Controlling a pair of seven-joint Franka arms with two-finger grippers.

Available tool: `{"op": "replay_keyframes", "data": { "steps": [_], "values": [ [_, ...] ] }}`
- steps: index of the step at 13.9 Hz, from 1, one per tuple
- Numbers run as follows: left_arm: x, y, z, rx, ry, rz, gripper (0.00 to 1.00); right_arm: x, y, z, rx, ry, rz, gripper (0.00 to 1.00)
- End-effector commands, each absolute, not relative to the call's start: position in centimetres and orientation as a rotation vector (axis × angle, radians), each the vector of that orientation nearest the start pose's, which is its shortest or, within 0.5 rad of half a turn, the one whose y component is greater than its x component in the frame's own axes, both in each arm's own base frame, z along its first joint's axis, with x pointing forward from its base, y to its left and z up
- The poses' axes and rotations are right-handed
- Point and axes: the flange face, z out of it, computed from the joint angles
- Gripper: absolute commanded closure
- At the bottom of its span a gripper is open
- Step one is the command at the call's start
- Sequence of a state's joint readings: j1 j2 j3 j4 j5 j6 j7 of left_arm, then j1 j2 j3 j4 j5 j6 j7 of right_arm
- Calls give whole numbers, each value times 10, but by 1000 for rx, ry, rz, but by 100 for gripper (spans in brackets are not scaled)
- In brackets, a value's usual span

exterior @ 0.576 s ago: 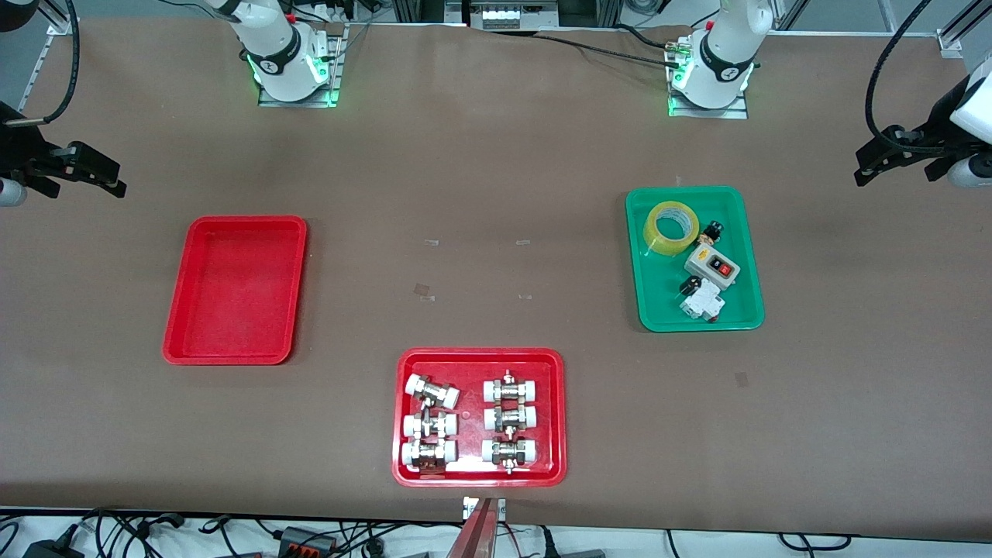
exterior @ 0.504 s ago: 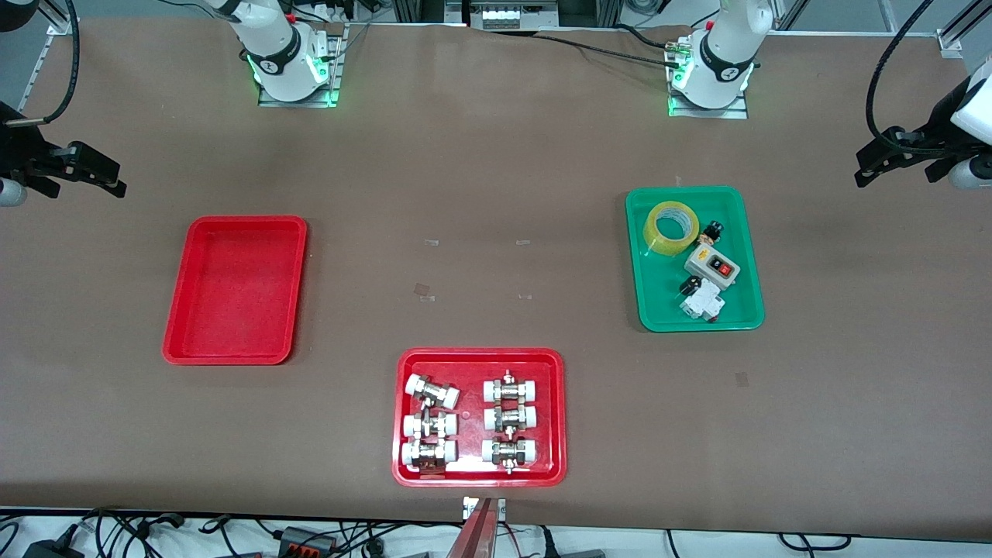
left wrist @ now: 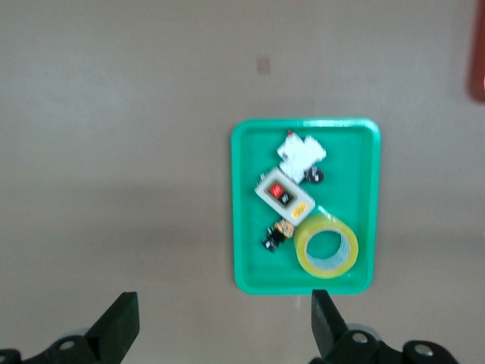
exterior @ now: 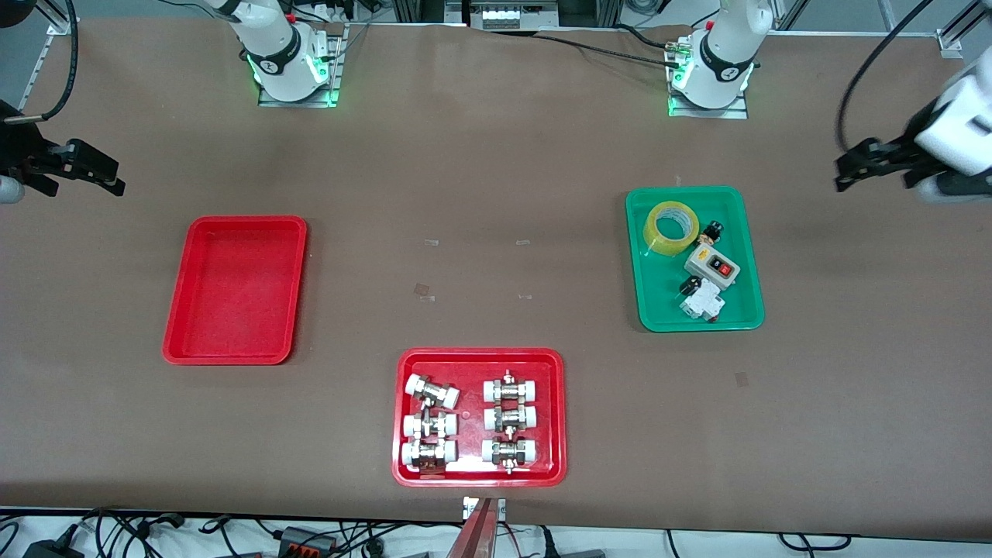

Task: Left arm passes tape to right arm into tray
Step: 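Move the left gripper over the green tray toward the tape roll, then lower the left gripper and grasp the tape roll's rim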

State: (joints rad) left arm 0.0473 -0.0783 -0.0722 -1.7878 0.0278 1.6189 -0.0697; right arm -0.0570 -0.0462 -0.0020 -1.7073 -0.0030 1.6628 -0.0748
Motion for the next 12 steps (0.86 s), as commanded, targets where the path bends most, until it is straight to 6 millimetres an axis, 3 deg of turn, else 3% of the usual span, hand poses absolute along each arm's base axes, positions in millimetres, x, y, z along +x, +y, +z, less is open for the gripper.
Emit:
{"op": "replay_keyframes", "data": {
  "steps": [1, 4, 8, 12],
  "values": [
    [521, -34, 515, -3154, -99, 234, 0, 539, -32, 598, -3148, -27, -7, 0],
    [506, -43, 452, -3162, -102, 321, 0, 542, -33, 596, -3148, -25, 1, 0],
    [473, -72, 346, -3172, -121, 310, 0, 548, -34, 588, -3147, -25, 18, 0],
    [465, -97, 276, -3149, -162, 424, 0, 550, -35, 587, -3148, -23, 18, 0]
  ]
}}
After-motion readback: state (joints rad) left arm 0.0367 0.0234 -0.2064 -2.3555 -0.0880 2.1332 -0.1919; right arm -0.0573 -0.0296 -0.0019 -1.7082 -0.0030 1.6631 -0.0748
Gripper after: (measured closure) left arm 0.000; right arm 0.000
